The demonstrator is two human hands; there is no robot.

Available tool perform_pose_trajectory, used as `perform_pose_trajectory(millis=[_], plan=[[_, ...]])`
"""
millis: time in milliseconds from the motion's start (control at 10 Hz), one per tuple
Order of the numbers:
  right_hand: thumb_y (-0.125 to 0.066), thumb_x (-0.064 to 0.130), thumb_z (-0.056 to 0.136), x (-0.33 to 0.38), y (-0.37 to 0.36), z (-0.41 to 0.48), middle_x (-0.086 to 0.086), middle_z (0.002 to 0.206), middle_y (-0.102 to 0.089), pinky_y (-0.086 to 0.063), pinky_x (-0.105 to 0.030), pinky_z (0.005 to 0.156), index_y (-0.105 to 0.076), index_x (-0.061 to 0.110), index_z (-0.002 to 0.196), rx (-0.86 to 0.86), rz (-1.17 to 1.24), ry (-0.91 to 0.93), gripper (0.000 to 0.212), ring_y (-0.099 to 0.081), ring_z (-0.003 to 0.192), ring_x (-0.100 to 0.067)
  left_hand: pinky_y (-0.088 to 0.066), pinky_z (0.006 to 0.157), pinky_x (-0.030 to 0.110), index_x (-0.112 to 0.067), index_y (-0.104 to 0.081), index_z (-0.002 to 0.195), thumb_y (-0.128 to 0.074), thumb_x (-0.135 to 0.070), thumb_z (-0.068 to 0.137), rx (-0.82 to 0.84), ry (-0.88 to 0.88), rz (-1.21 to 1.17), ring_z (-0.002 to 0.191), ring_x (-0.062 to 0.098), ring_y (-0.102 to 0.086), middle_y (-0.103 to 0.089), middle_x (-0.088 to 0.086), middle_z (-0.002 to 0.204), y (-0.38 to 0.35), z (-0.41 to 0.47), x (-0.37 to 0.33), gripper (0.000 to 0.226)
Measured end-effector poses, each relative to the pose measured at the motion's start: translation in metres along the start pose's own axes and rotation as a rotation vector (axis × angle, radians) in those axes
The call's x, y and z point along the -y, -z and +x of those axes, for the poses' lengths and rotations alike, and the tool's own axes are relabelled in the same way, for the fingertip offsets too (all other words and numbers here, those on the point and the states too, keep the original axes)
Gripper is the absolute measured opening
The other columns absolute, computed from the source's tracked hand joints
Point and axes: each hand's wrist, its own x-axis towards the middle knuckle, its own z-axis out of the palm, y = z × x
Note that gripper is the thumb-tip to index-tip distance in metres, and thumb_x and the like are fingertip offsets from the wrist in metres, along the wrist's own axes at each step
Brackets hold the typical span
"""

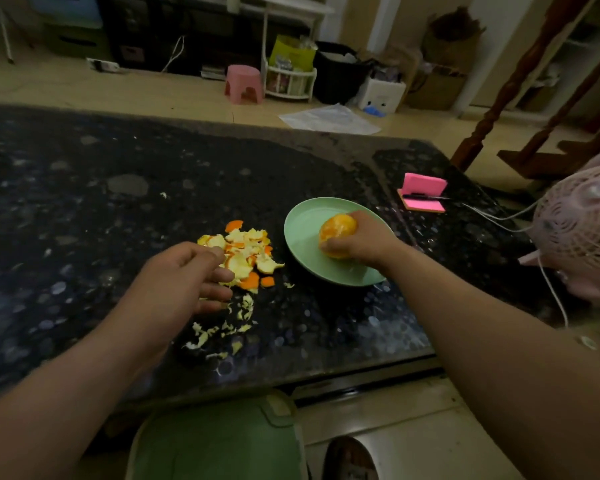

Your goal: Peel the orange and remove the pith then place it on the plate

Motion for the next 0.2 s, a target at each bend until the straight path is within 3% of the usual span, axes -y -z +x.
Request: perform_pose_trajectory(millis=[100,200], plan=[[-0.097,0.071,0.046,-0.004,0.000,-0.007,-0.003,0.135,-0.066,-0.054,-0.045,0.106,-0.053,0.024,0.147,-0.018,0.030,-0.024,0.120,-0.065,0.119,-0.024,-0.064,0.081,0.044,-0.017,-0.072,0.112,-0.060,-0.032,0.107,0.002,0.000,0.019,0.093,0.029,-0.078,-0.079,0.007,0.100,0.000,-0.002,-0.001,0.020],[-0.089,0.070,0.068,0.003,0.016,-0.020,-0.008,0.146,-0.058,-0.047,-0.039,0.109,-0.048,0.019,0.154,-0.185,0.125,-0.028,0.108,-0.059,0.131,-0.027,-0.064,0.084,0.046,-0.016,-0.071,0.112,-0.060,-0.033,0.108,-0.029,-0.017,-0.002,0.094,0.029,-0.078,-0.079,0.007,0.101,0.004,-0.002,-0.003,0.020]])
